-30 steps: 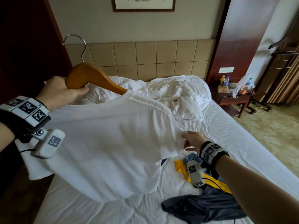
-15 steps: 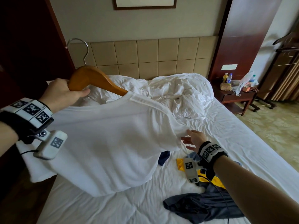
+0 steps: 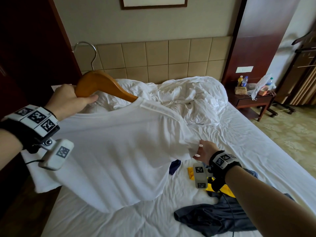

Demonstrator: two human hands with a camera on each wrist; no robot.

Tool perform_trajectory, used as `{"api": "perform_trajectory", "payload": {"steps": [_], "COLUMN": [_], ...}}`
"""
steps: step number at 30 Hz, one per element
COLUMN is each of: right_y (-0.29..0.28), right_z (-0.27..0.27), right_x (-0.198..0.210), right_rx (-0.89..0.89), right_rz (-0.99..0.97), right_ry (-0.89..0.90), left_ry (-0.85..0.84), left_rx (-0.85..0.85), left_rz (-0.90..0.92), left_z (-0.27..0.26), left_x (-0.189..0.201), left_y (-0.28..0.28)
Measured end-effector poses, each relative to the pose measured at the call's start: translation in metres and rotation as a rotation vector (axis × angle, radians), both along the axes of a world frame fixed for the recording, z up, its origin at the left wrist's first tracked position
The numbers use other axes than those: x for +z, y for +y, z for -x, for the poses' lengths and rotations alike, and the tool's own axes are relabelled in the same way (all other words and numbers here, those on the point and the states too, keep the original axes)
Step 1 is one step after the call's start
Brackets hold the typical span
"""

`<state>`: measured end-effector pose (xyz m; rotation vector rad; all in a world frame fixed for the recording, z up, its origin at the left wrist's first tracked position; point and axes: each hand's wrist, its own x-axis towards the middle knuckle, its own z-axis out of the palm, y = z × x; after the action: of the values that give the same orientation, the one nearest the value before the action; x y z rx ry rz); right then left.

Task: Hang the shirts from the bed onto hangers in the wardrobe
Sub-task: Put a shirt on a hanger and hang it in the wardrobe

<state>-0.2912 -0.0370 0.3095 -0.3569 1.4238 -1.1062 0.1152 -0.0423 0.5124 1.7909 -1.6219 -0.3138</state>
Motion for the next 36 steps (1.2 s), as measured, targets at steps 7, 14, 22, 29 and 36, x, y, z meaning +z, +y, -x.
{"api": "perform_trajectory", "payload": {"steps": [7, 14, 22, 29, 36], "right_y": [0.005, 0.005, -0.01, -0.015, -0.022], "right_z": [0.001, 0.007, -0.002, -0.078, -0.151], "right_x": [0.0, -0.032, 0.018, 0.154, 0.198], "right_rx": [0.106, 0.016, 0.175, 0.386, 0.559], "right_rz": [-0.012, -0.017, 0.079, 0.797, 0.876], "right_ry": [-0.057, -0.055, 0.522, 1.031, 1.388], "left_ry": [-0.016, -0.008, 0.027, -0.011, -0.084], "left_rx": [-0.002, 0.004, -0.006, 0.035, -0.162], "left_rz": [0.028, 0.025, 0.012, -0.025, 0.029], "left_z": [0.004, 0.0, 0.012, 0.036, 0.076], "left_x": [0.006, 0.006, 0.001, -0.012, -0.015], "left_y": [0.0, -0.004, -0.004, -0.014, -0.013]}}
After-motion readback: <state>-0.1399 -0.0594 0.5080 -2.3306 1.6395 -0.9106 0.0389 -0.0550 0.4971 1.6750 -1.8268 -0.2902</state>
